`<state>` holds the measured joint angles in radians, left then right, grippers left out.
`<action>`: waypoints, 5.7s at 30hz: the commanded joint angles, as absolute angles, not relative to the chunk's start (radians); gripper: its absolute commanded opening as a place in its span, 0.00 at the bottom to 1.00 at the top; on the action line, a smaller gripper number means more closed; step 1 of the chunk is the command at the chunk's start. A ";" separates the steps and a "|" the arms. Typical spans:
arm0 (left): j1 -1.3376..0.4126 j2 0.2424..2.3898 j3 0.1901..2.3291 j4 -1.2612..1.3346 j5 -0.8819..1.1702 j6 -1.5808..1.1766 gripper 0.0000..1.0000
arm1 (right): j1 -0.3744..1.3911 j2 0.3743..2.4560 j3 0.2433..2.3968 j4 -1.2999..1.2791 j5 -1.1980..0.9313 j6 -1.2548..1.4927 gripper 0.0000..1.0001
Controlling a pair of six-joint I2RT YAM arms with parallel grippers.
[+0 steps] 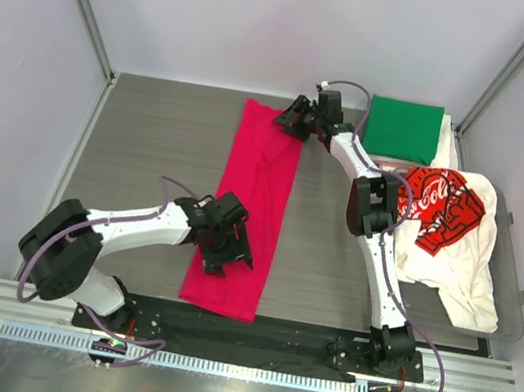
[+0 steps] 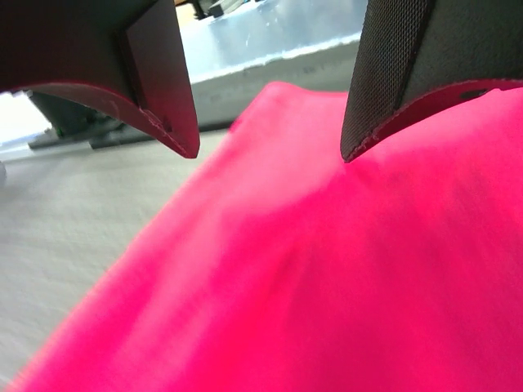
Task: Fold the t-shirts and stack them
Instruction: Fold the tshirt
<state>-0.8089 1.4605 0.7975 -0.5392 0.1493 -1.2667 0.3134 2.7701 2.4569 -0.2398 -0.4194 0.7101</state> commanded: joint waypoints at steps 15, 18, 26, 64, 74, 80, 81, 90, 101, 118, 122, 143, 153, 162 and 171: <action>-0.799 1.065 0.973 -0.966 -0.310 -1.019 0.79 | 0.380 1.960 1.754 -0.373 -0.256 0.572 0.80; -0.761 0.988 0.876 -0.934 -0.281 -1.045 0.79 | 0.463 1.728 1.365 -0.406 -0.146 0.638 0.80; -0.744 0.864 0.693 -0.867 -0.258 -1.095 0.78 | 0.828 1.290 0.728 -0.379 0.020 1.011 0.64; -0.778 0.584 0.244 -0.640 0.034 -1.278 0.24 | 1.273 1.405 0.594 -0.195 0.146 1.304 0.04; -0.830 0.540 0.373 -0.742 0.025 -1.321 0.00 | 1.295 1.246 0.583 -0.350 0.186 1.333 0.01; -0.828 0.653 0.541 -0.778 -0.084 -1.250 0.00 | 1.252 1.192 0.672 -0.474 0.291 1.284 0.01; -0.830 0.676 0.561 -0.787 -0.101 -1.240 0.00 | 1.230 1.190 0.693 -0.482 0.291 1.246 0.01; -0.812 0.949 0.882 -0.805 -0.264 -1.097 0.00 | 0.928 1.233 0.871 -0.529 0.209 1.008 0.01; -0.565 1.276 1.169 -0.741 -0.149 -0.905 0.00 | 0.681 1.469 1.152 -0.558 0.091 0.775 0.01; -0.362 1.791 1.457 -0.661 -0.005 -0.793 0.00 | 0.502 1.847 1.433 -0.557 -0.072 0.635 0.01; -0.347 1.891 1.518 -0.658 0.063 -0.787 0.00 | 0.488 1.914 1.486 -0.557 -0.089 0.630 0.01; -0.236 1.866 1.775 -0.942 0.175 -0.652 0.48 | 0.554 1.928 1.708 -0.729 -0.095 0.618 0.50; -0.245 1.502 1.089 -0.654 0.294 -0.707 0.47 | 0.627 1.620 1.069 -0.402 -0.152 0.804 0.67; -0.259 1.370 0.828 -0.413 0.337 -0.773 0.68 | 0.626 1.591 0.934 -0.342 -0.146 0.802 0.66; -0.270 1.479 0.822 -0.368 0.333 -0.785 0.58 | 0.604 1.697 0.953 -0.327 -0.130 0.787 0.46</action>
<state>-0.2611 1.4445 0.8242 -0.4358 0.3145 -0.7753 0.6132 1.6829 0.9398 -0.3592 -0.1467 0.7925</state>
